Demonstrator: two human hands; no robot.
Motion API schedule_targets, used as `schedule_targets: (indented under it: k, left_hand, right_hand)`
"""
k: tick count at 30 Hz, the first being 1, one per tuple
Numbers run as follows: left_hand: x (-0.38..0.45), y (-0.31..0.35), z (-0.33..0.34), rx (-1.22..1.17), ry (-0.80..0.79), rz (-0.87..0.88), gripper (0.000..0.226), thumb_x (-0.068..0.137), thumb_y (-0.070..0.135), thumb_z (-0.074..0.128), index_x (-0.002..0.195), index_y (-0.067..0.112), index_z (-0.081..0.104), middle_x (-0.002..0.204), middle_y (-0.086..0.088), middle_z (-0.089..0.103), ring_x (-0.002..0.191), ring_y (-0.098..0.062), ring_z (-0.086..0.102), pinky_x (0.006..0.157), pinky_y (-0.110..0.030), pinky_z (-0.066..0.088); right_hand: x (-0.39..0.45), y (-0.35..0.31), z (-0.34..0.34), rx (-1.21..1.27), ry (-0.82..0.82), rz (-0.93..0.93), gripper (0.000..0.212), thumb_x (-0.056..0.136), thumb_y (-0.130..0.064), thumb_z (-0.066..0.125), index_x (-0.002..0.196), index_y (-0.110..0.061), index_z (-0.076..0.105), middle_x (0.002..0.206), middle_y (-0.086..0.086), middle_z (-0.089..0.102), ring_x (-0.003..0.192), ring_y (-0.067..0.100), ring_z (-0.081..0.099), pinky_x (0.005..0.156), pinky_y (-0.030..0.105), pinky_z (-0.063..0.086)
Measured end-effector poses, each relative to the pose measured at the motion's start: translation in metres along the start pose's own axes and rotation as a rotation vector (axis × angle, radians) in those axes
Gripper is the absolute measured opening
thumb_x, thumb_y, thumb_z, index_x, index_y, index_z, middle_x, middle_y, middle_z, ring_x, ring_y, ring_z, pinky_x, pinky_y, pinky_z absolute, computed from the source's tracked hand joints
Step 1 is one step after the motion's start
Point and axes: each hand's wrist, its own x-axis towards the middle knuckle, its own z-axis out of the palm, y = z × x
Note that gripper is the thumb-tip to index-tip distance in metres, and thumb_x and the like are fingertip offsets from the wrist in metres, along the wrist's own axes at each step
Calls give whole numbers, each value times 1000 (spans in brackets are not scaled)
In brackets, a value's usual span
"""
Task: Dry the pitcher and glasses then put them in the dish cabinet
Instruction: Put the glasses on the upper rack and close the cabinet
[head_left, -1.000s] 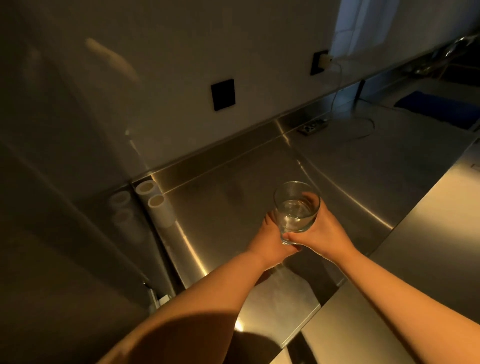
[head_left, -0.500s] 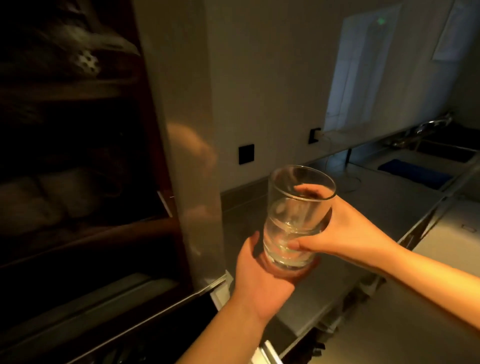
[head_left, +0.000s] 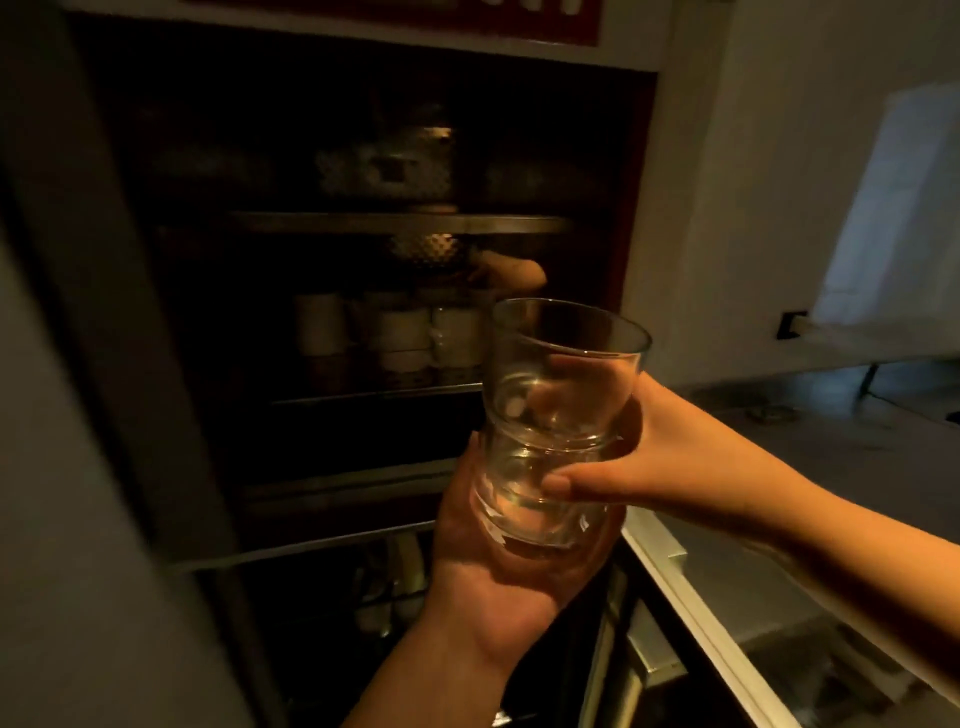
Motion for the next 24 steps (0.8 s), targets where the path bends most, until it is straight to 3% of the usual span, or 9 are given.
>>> schedule_targets:
  k: [3,6,9,11,13,16,20,24]
  left_hand:
    - [-42,11,-5,14,16,104,48,86,45,52,102,4,72,108,-16,67,91,-31,66,82,-40,51]
    - [-77,19,-11,-28,17,197,47,76,36,64,111,5,66,112,-15,64,95,-30,63,83,-40,51]
    - [-102,29,-19,-153,72,291,49,74,35,65,104,-3,69,108,-23,66,86,-38,66,82,-48,50]
    - [-118,37,-23,-203,87,381,48,79,38,60,94,-5,72,103,-25,67,82,-40,67,83,-51,47]
    - [-131,45,-30,-242,112,467,49,85,41,55,100,-3,70,103,-24,68,82,-40,67,81,-54,48]
    - [-148,56,-37,-296,123,576,49,88,43,52,115,4,63,108,-21,67,97,-37,63,81,-56,48]
    - [-165,63,-44,-295,112,642,45,83,39,56,116,9,62,112,-14,66,116,-26,55,87,-52,47]
    - [-177,62,-47,-302,109,668,46,77,36,59,111,6,65,112,-14,66,108,-28,59,84,-53,50]
  right_hand:
    - [5,-11,27,11,-141,8,76,59,-35,85,120,-43,41,108,-27,63,101,-7,59,75,10,48]
    - [16,-16,54,202,-223,-12,82,61,-52,78,132,-33,41,122,-15,60,115,10,56,85,23,52]
    - [31,9,83,780,-49,84,119,31,-68,81,130,-12,46,123,3,62,113,20,58,94,32,49]
    - [46,40,110,1144,8,240,128,28,-59,87,135,-8,40,126,16,58,115,28,56,96,40,47]
    - [60,73,139,1426,92,443,118,43,-50,86,138,-5,35,128,23,50,120,36,49,98,45,44]
    - [80,101,180,1573,190,626,81,87,-52,47,146,-5,16,147,25,26,133,39,30,111,48,25]
    - [101,113,212,1585,273,670,76,95,-54,30,148,-6,3,153,23,11,140,36,17,114,45,17]
    - [113,131,227,1645,327,698,79,94,-57,26,147,-5,-2,154,21,4,141,34,10,114,45,13]
